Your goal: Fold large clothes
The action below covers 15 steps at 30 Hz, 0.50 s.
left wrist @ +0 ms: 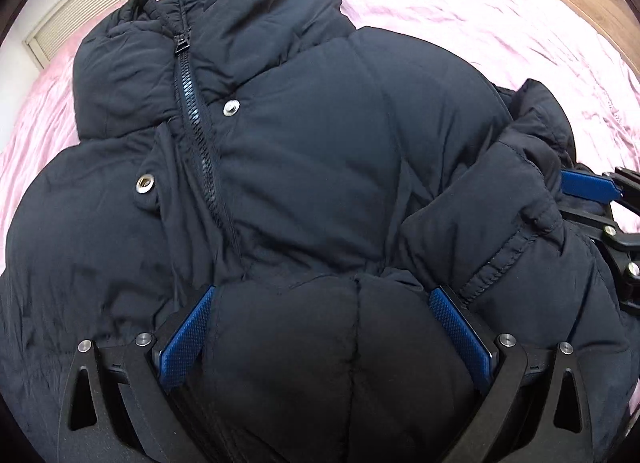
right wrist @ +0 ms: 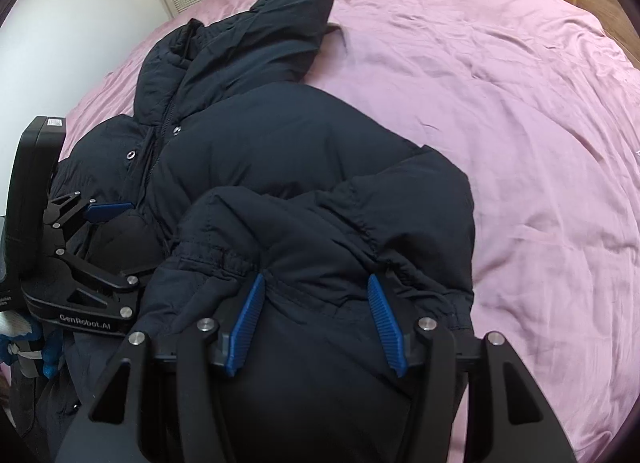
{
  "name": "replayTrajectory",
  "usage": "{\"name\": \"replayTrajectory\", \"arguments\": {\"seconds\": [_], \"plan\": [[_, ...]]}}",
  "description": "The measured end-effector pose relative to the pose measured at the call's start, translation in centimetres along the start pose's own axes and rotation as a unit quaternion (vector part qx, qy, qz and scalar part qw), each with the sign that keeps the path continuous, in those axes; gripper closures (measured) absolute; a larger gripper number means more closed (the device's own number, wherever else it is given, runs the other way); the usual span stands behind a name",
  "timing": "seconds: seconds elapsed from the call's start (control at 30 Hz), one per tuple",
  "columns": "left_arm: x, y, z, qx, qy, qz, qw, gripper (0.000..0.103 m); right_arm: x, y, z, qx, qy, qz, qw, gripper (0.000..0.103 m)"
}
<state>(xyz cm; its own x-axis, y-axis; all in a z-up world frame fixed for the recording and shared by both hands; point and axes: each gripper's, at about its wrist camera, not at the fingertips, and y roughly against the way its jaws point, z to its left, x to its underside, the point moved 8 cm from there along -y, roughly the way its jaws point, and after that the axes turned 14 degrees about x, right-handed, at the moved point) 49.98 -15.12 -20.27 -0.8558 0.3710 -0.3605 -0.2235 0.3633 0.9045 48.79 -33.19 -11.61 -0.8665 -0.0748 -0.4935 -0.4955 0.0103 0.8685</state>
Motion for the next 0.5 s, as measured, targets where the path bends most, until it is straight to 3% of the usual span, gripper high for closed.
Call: {"name": "replayTrajectory", "arguments": {"seconds": [0.23, 0.33, 0.5], "plan": [[5.8, 2.6, 0.9, -0.013, 0.050, -0.001, 0.9987, 0.001, 1.6, 1.0, 3.8, -0.027, 0.064, -0.004, 0.998, 0.050], [5.9, 4.4, 1.1, -0.010, 0.061, -0.018, 0.9979, 0.003, 1.6, 1.2, 4.2, -0.018, 0.079, -0.003, 0.997, 0.050], [3.9, 9.6, 1.4, 0.009, 0.064, -0.079, 0.9948, 0.003, 0.2, 3.6, 2.5, -0.002, 0.061, -0.027, 0.998, 0.050]]}}
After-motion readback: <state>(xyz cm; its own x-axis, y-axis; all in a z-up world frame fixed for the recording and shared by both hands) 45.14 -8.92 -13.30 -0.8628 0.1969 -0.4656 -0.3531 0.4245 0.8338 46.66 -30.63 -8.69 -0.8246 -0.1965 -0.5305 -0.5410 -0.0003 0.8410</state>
